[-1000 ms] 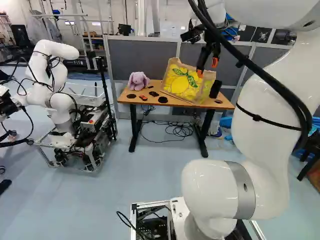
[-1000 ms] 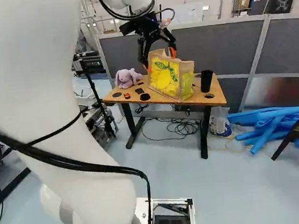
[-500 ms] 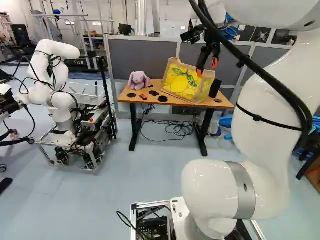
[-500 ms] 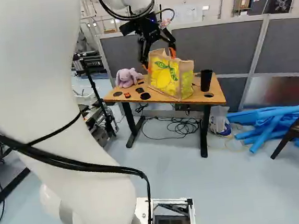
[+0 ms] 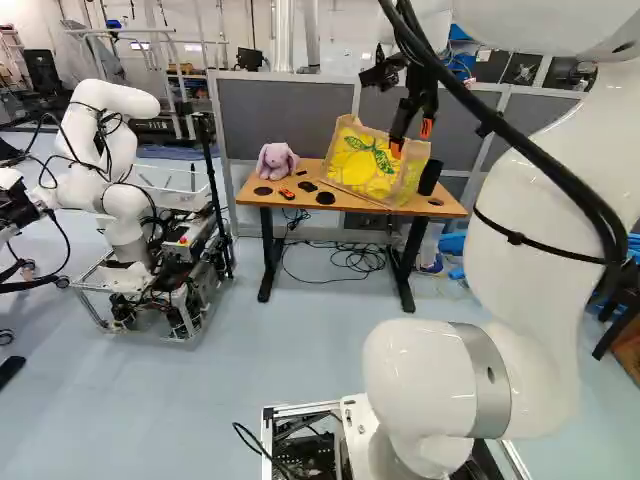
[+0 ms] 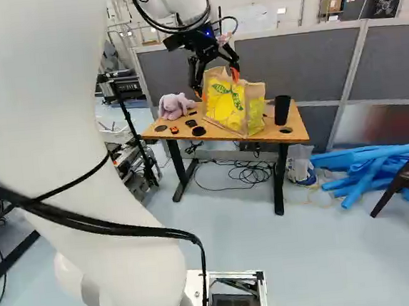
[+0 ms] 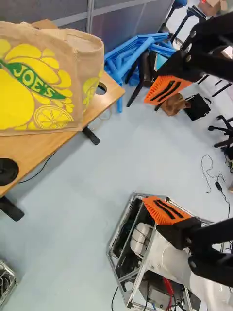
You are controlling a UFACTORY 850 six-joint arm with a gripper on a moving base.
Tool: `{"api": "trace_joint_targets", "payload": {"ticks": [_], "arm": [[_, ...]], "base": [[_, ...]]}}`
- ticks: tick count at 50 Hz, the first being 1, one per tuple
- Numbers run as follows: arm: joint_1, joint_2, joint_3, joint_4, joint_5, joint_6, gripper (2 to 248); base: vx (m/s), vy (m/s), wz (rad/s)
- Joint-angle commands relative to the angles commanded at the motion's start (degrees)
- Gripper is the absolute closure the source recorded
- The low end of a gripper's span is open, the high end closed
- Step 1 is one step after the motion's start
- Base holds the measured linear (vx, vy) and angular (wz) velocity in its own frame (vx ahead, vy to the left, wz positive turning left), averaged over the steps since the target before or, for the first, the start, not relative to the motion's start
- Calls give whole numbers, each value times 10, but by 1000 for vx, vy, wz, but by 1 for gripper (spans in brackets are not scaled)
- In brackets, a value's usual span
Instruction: Pick up the bag on the ground and place it on the table
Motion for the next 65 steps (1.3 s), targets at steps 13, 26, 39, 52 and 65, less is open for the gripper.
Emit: {"api": "trace_joint_targets", "payload": {"ticks": [13, 26, 39, 52, 65], "arm": [[4, 7, 26, 3, 38, 15, 3], [10, 17, 59, 8, 86, 34, 3], [17, 29, 101, 14, 147, 57, 3], [25, 43, 149, 20, 217, 84, 3], [34, 59, 204, 28, 298, 116, 3]], "base": [[0, 0, 0], [0, 0, 0], [0, 0, 0], [0, 0, 0], [0, 0, 0]]}}
